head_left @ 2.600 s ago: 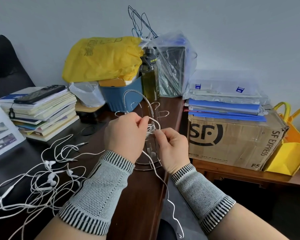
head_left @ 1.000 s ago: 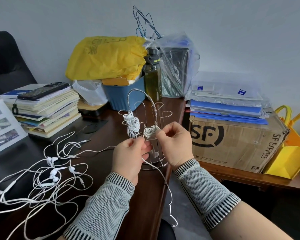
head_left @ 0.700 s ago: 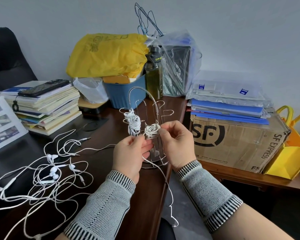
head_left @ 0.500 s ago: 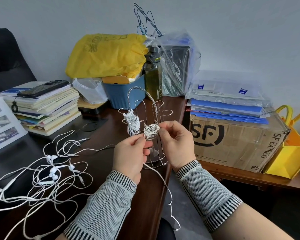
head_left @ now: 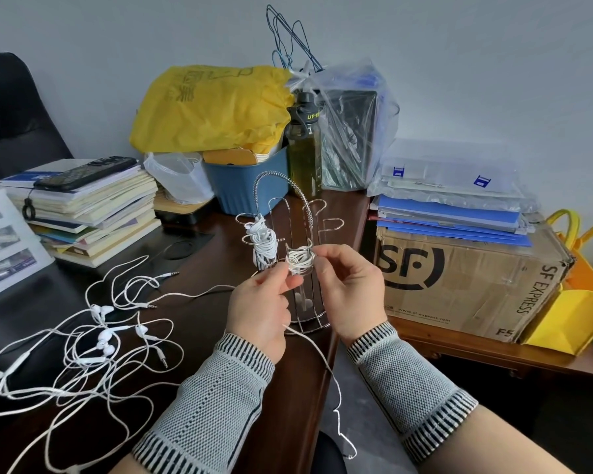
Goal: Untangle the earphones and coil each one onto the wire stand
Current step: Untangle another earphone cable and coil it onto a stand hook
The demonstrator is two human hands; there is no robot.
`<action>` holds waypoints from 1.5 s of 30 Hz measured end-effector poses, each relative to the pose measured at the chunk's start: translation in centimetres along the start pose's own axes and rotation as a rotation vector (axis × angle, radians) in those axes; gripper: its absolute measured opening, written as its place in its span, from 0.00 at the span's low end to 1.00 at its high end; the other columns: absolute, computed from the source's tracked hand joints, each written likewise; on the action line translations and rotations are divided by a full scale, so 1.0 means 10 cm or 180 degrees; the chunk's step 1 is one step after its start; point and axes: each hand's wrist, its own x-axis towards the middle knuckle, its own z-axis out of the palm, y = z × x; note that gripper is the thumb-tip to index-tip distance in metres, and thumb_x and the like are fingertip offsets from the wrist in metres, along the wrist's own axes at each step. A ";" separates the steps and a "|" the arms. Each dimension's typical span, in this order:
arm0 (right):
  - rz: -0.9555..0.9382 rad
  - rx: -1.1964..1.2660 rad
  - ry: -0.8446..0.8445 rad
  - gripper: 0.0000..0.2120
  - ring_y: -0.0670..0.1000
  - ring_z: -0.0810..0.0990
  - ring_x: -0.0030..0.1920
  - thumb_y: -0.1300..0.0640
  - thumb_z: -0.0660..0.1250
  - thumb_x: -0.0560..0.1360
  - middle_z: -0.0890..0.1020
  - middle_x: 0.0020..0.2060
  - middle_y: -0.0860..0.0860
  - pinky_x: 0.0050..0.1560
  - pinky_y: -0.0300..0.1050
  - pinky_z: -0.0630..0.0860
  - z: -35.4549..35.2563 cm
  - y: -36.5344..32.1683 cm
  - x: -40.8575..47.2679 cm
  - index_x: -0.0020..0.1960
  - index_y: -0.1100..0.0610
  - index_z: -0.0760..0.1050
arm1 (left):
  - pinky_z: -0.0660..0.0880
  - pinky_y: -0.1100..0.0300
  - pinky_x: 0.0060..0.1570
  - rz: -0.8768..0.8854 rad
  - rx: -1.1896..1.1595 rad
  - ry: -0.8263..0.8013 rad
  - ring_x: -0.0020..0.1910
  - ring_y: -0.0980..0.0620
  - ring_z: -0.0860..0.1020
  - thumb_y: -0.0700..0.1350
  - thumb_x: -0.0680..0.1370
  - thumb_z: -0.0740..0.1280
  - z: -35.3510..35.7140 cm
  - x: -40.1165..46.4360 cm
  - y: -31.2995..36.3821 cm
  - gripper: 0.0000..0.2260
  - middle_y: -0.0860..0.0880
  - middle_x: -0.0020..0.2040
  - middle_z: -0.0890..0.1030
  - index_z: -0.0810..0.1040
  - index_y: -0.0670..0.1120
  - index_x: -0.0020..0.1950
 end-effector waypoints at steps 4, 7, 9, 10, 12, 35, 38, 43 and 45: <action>0.0031 -0.0086 0.0077 0.05 0.44 0.82 0.42 0.61 0.71 0.74 0.85 0.41 0.48 0.46 0.42 0.80 0.01 0.04 0.00 0.48 0.53 0.83 | 0.57 0.69 0.16 0.0033 0.0029 -0.0038 0.19 0.60 0.60 0.43 0.80 0.65 0.00 0.00 0.00 0.06 0.46 0.40 0.82 0.80 0.41 0.49; -0.0063 -0.0151 0.0103 0.05 0.45 0.83 0.42 0.59 0.73 0.73 0.84 0.41 0.48 0.47 0.44 0.81 0.02 0.05 -0.01 0.48 0.54 0.83 | 0.58 0.69 0.17 0.0060 0.0131 0.0012 0.19 0.60 0.61 0.43 0.81 0.64 0.01 0.02 0.00 0.08 0.46 0.41 0.81 0.80 0.40 0.52; -0.0237 -0.0281 0.0101 0.07 0.46 0.83 0.41 0.59 0.74 0.72 0.84 0.41 0.48 0.46 0.44 0.81 0.01 0.06 -0.01 0.50 0.56 0.83 | 0.58 0.69 0.17 0.0043 0.0145 0.0033 0.18 0.60 0.62 0.43 0.81 0.63 0.03 0.02 0.00 0.08 0.46 0.40 0.81 0.80 0.39 0.53; -0.0344 -0.0355 0.0099 0.07 0.45 0.82 0.41 0.58 0.74 0.72 0.84 0.40 0.49 0.45 0.42 0.81 0.01 0.07 -0.02 0.50 0.56 0.83 | 0.58 0.69 0.17 0.0027 0.0142 0.0037 0.18 0.60 0.62 0.42 0.81 0.63 0.03 0.02 0.01 0.08 0.46 0.40 0.81 0.80 0.39 0.52; -0.0505 -0.0444 0.0118 0.09 0.45 0.81 0.39 0.56 0.74 0.71 0.83 0.39 0.48 0.43 0.37 0.79 0.01 0.08 -0.03 0.51 0.57 0.83 | 0.58 0.69 0.17 -0.0011 0.0115 0.0045 0.18 0.60 0.63 0.41 0.81 0.63 0.05 0.00 0.03 0.08 0.46 0.40 0.81 0.79 0.40 0.48; -0.0375 -0.0487 -0.0132 0.09 0.44 0.81 0.42 0.59 0.74 0.72 0.82 0.40 0.46 0.47 0.40 0.80 -0.02 0.08 -0.02 0.50 0.49 0.80 | 0.77 0.49 0.57 -0.0201 -0.0428 0.0002 0.54 0.46 0.81 0.33 0.79 0.59 0.07 -0.18 0.08 0.09 0.40 0.49 0.83 0.78 0.37 0.49; -0.0333 -0.0472 -0.0167 0.10 0.44 0.81 0.42 0.60 0.73 0.71 0.82 0.41 0.45 0.48 0.41 0.80 -0.02 0.09 -0.03 0.50 0.49 0.80 | 0.78 0.50 0.57 -0.0239 -0.0562 -0.0033 0.53 0.46 0.83 0.33 0.79 0.59 0.03 -0.13 0.08 0.10 0.39 0.52 0.84 0.78 0.35 0.53; -0.0247 -0.0375 -0.0223 0.10 0.45 0.82 0.45 0.63 0.72 0.71 0.82 0.44 0.48 0.50 0.45 0.80 -0.02 0.12 -0.02 0.48 0.51 0.79 | 0.79 0.59 0.42 -0.0255 -0.0555 -0.0004 0.48 0.50 0.84 0.35 0.79 0.59 0.01 -0.10 0.11 0.10 0.41 0.51 0.84 0.78 0.35 0.55; -0.0262 -0.0352 -0.0252 0.10 0.46 0.82 0.45 0.64 0.71 0.71 0.82 0.44 0.48 0.50 0.46 0.80 -0.02 0.10 -0.02 0.49 0.51 0.78 | 0.79 0.58 0.43 -0.0252 -0.0567 0.0002 0.46 0.50 0.84 0.35 0.79 0.59 0.00 -0.10 0.11 0.10 0.41 0.51 0.84 0.79 0.37 0.54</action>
